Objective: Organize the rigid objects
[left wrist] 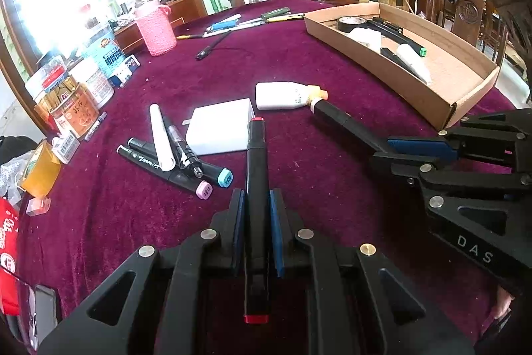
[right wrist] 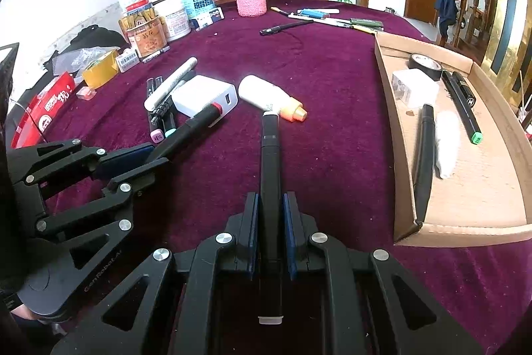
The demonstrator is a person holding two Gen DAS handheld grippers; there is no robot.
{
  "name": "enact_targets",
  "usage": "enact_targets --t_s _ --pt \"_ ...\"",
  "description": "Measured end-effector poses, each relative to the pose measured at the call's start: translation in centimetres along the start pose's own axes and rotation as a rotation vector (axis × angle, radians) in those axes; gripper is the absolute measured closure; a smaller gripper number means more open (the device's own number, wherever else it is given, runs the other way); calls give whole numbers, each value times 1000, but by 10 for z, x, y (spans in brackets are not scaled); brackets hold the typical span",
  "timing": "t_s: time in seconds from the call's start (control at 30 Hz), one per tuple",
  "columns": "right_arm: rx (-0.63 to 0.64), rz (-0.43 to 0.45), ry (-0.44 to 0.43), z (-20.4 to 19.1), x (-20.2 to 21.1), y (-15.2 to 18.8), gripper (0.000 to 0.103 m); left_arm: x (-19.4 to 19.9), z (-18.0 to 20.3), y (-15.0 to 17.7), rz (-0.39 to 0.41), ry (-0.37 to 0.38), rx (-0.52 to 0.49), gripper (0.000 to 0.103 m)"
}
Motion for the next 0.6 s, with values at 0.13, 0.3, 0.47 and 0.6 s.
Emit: enact_targets --t_s 0.13,0.3,0.47,0.6 --pt "7 -5 16 -2 -1 -1 90 1 0 0 3 7 4 91" --pt "5 -5 31 -2 -1 -1 90 2 -1 0 9 19 10 91" --pt "-26 -28 -16 1 -1 -1 90 6 -8 0 29 59 44 91" --pt "-61 -37 -75 6 3 -2 90 10 -16 -1 49 119 92 91"
Point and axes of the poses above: each gripper's, at about its wrist camera, not at the fingertips, and x roughly against the way its jaws point, z to its right, y to its underside, the point moved 2 cm from there along -x, roughly the way its jaws point, and after that the axes turned 15 degrees about y, right-handed, at the moved point
